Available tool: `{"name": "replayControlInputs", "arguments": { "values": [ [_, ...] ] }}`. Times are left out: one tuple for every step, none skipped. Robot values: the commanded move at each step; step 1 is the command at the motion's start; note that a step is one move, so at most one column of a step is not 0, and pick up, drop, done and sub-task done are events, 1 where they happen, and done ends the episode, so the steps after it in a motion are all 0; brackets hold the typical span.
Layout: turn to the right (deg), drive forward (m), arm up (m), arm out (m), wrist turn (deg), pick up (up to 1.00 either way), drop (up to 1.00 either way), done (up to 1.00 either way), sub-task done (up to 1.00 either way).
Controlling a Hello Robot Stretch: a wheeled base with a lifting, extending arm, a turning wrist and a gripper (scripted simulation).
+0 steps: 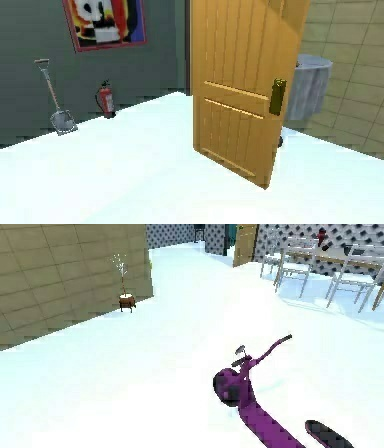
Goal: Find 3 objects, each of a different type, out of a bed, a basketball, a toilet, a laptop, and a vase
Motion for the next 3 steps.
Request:
{"name": "replayControlInputs", "arguments": {
  "values": [
    [0.0,0.40,0.00,0.00,0.0,0.00,0.00,0.00,0.00],
    [-45.0,0.00,0.00,0.00,0.0,0.00,0.00,0.00,0.00],
    [-6.0,0.00,0.00,0.00,0.0,0.00,0.00,0.00,0.00]
  ]
}}
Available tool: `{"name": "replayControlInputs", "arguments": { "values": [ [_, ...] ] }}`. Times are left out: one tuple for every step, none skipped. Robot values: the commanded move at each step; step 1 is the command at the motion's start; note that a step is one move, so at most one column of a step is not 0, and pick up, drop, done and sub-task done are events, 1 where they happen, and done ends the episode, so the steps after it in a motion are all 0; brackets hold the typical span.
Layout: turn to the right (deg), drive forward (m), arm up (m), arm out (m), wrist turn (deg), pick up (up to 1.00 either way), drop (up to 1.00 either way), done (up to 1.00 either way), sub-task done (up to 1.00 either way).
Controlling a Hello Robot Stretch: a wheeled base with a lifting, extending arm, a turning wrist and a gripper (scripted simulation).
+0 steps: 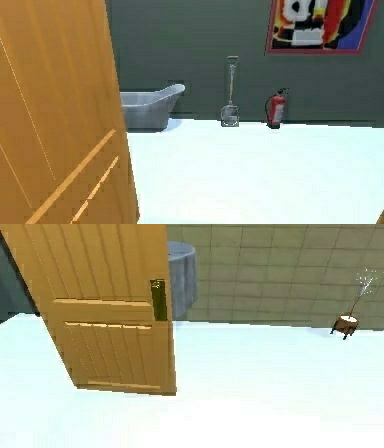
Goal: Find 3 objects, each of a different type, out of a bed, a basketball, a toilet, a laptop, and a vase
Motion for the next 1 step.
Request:
{"name": "replayControlInputs", "arguments": {
  "values": [
    [0.0,1.00,0.00,0.00,0.0,0.00,0.00,0.00,0.00]
  ]
}}
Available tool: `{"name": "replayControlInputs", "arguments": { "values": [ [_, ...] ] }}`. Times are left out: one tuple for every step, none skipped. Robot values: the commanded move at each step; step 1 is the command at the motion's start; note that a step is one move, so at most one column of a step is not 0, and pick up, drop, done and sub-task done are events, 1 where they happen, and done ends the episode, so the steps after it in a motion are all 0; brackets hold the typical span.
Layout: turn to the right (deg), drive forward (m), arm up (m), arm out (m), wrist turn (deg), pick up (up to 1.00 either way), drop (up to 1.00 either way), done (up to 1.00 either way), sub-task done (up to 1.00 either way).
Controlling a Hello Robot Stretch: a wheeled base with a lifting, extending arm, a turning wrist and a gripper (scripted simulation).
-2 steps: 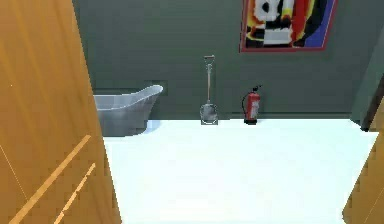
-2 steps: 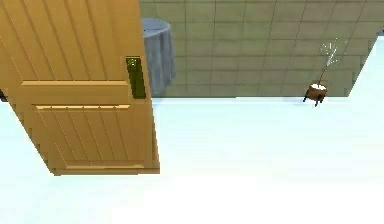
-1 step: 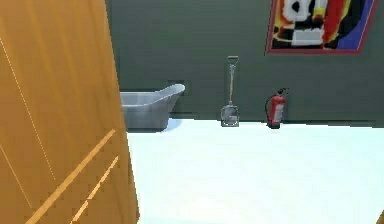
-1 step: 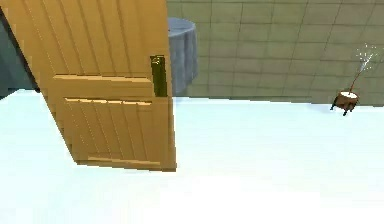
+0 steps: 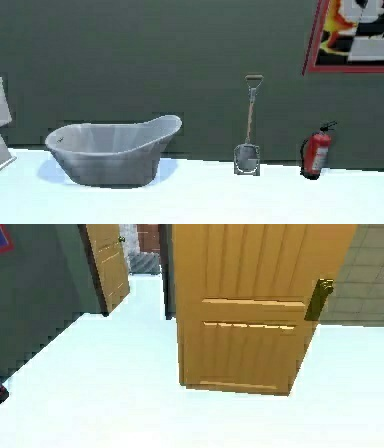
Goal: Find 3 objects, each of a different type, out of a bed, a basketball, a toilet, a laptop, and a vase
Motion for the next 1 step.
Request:
{"name": "replayControlInputs", "arguments": {
  "values": [
    [0.0,0.35,0.00,0.00,0.0,0.00,0.00,0.00,0.00]
  ]
}}
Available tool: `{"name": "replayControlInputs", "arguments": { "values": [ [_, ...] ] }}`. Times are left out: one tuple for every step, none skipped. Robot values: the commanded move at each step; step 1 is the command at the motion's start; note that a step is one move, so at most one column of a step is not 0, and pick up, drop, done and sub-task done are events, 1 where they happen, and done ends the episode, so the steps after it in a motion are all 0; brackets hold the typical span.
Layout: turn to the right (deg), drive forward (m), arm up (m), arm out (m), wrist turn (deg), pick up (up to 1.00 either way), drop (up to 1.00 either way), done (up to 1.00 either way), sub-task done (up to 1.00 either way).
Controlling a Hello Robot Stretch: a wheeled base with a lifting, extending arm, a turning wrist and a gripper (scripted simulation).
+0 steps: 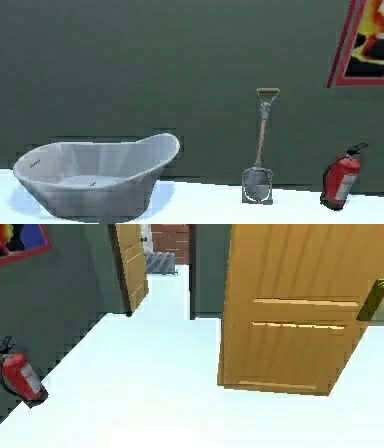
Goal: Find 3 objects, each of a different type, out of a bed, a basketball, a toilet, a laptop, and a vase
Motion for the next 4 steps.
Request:
{"name": "replayControlInputs", "arguments": {
  "values": [
    [-33.0,0.00,0.00,0.00,0.0,0.00,0.00,0.00,0.00],
    [0.0,0.55,0.00,0.00,0.0,0.00,0.00,0.00,0.00],
    [-45.0,0.00,0.00,0.00,0.0,0.00,0.00,0.00,0.00],
    [-3.0,0.00,0.00,0.00,0.0,0.00,0.00,0.00,0.00]
  ]
}}
